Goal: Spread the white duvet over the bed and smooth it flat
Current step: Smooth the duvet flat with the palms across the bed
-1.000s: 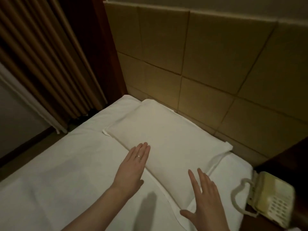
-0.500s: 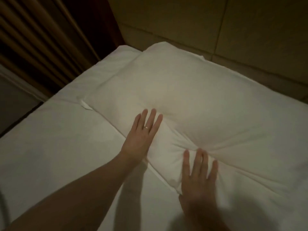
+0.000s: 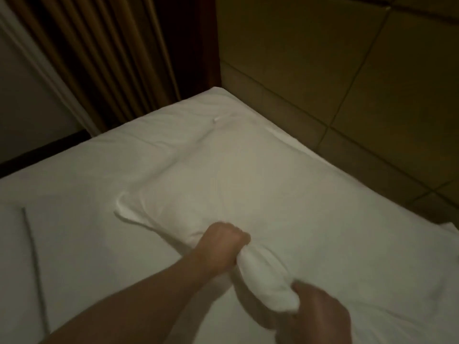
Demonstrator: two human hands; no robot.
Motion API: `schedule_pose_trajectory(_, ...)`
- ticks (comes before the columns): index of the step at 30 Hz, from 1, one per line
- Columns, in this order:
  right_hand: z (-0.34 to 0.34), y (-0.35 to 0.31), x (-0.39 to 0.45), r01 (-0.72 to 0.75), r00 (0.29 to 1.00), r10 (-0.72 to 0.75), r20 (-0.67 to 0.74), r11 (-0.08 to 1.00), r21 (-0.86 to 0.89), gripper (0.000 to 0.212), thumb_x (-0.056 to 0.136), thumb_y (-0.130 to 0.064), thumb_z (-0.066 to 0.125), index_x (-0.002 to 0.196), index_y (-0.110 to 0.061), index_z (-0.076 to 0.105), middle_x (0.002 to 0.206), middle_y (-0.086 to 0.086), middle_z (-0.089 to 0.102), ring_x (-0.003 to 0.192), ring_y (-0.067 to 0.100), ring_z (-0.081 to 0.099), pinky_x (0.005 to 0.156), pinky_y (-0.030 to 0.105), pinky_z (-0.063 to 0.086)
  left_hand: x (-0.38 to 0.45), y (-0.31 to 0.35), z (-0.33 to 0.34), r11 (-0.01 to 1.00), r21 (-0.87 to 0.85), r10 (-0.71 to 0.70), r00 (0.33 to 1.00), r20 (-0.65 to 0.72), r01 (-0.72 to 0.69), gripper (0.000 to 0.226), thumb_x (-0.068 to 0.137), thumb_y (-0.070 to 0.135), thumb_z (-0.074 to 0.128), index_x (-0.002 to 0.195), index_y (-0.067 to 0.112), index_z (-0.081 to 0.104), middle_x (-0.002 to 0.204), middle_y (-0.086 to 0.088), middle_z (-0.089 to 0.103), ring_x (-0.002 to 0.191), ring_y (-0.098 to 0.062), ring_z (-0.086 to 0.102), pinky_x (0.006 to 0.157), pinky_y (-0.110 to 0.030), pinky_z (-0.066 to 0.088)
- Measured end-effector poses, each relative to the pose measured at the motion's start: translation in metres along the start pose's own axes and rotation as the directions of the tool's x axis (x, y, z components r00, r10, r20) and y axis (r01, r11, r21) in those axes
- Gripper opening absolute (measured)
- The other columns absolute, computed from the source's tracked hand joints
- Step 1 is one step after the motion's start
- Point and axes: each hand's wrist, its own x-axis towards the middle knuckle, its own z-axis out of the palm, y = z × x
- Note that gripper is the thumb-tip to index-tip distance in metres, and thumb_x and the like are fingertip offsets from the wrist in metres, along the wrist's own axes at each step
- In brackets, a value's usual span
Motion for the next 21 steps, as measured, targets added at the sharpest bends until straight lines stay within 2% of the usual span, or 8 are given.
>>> schedule_pose_trajectory(2, 0.002, -0.004, -0.031, 0.089, 0.995, -0.091, 0.034, 0.994, 0.06, 0.018, 0.087, -0.049, 0.056, 0.1, -0.039, 0.046, 0.092, -0.006, 0.057, 0.096, 0.004, 0.063, 0.067, 0.016, 0.041, -0.042, 0.014, -0.007, 1.0, -0.023, -0.006, 1.0, 0.0, 0.006, 0.009, 0.057, 0.031, 0.053, 0.055, 0.023, 0.053, 0.051, 0.007, 0.057, 0.045, -0.013, 0.058, 0.042, -0.016, 0.039)
schedule_pose_trajectory(3, -0.001, -0.01, -0.045, 0.201, 0.979, -0.201, 0.02, 0.98, 0.015, 0.006, 0.087, -0.045, 0.053, 0.088, -0.039, 0.051, 0.079, -0.012, 0.059, 0.082, -0.001, 0.066, 0.059, 0.014, 0.042, -0.055, 0.016, -0.018, 0.999, -0.034, -0.006, 1.0, -0.025, 0.005, 0.011, 0.059, 0.031, 0.046, 0.056, 0.023, 0.053, 0.052, 0.006, 0.057, 0.046, -0.014, 0.058, 0.043, -0.016, 0.039)
schedule_pose_trajectory(4, -0.01, -0.022, -0.057, 0.26, 0.966, -0.26, 0.013, 0.965, -0.025, 0.014, 0.083, -0.042, 0.052, 0.073, -0.035, 0.059, 0.062, -0.012, 0.06, 0.059, -0.002, 0.064, 0.046, 0.013, 0.041, -0.065, 0.017, -0.039, 1.0, -0.023, -0.013, 0.998, -0.063, 0.012, 0.009, 0.059, 0.029, 0.047, 0.057, 0.023, 0.054, 0.053, 0.006, 0.057, 0.047, -0.015, 0.058, 0.044, -0.017, 0.039)
schedule_pose_trajectory(6, -0.039, -0.05, -0.084, 0.277, 0.94, -0.275, -0.201, 0.961, -0.019, 0.012, 0.058, -0.035, 0.063, 0.052, -0.024, 0.063, 0.042, -0.008, 0.055, 0.033, 0.005, 0.052, 0.03, 0.019, 0.029, -0.072, 0.014, -0.097, 0.999, 0.038, -0.006, 0.995, -0.102, 0.01, 0.012, 0.054, 0.023, 0.068, 0.06, 0.022, 0.057, 0.055, 0.004, 0.057, 0.05, -0.018, 0.058, 0.046, -0.019, 0.04)
schedule_pose_trajectory(8, -0.084, -0.085, -0.118, 0.294, 0.887, -0.275, -0.37, 0.956, -0.005, 0.015, 0.038, -0.029, 0.06, 0.051, -0.022, 0.063, 0.04, -0.006, 0.053, 0.03, 0.011, 0.05, 0.036, 0.015, 0.018, -0.073, 0.013, -0.166, 0.995, 0.099, 0.016, 0.989, -0.145, -0.001, 0.027, 0.044, 0.018, 0.081, 0.062, 0.021, 0.061, 0.056, 0.003, 0.058, 0.051, -0.02, 0.059, 0.046, -0.02, 0.04)
schedule_pose_trajectory(13, -0.192, -0.165, -0.207, 0.429, 0.67, -0.309, -0.675, 0.903, 0.013, 0.009, 0.055, -0.027, 0.044, 0.05, -0.02, 0.042, 0.042, 0.005, 0.047, 0.034, 0.029, 0.049, 0.047, 0.02, 0.024, -0.132, 0.033, -0.341, 0.979, 0.204, 0.067, 0.967, -0.244, -0.016, 0.03, 0.046, 0.009, 0.085, 0.062, 0.016, 0.061, 0.056, -0.002, 0.059, 0.051, -0.022, 0.057, 0.048, -0.024, 0.044)
schedule_pose_trajectory(17, -0.222, -0.224, -0.28, 0.618, 0.605, -0.532, -0.593, 0.783, -0.072, 0.012, 0.053, -0.021, 0.051, 0.056, -0.016, 0.041, 0.05, 0.002, 0.05, 0.045, 0.032, 0.051, 0.045, 0.026, 0.024, -0.25, 0.054, -0.441, 0.946, 0.277, -0.079, 0.95, -0.303, 0.167, 0.028, 0.047, 0.008, 0.085, 0.062, 0.014, 0.062, 0.055, -0.002, 0.059, 0.048, -0.021, 0.056, 0.048, -0.023, 0.039)
schedule_pose_trajectory(21, -0.235, -0.289, -0.322, 0.796, 0.413, -0.75, -0.517, 0.573, -0.196, 0.02, 0.052, -0.015, 0.066, 0.058, -0.018, 0.047, 0.052, 0.0, 0.051, 0.046, 0.027, 0.05, 0.047, 0.023, 0.02, -0.368, 0.083, -0.5, 0.814, 0.311, -0.387, 0.856, -0.342, 0.492, 0.03, 0.043, 0.007, 0.081, 0.055, 0.016, 0.054, 0.049, 0.0, 0.054, 0.042, -0.021, 0.05, 0.052, -0.02, 0.024)
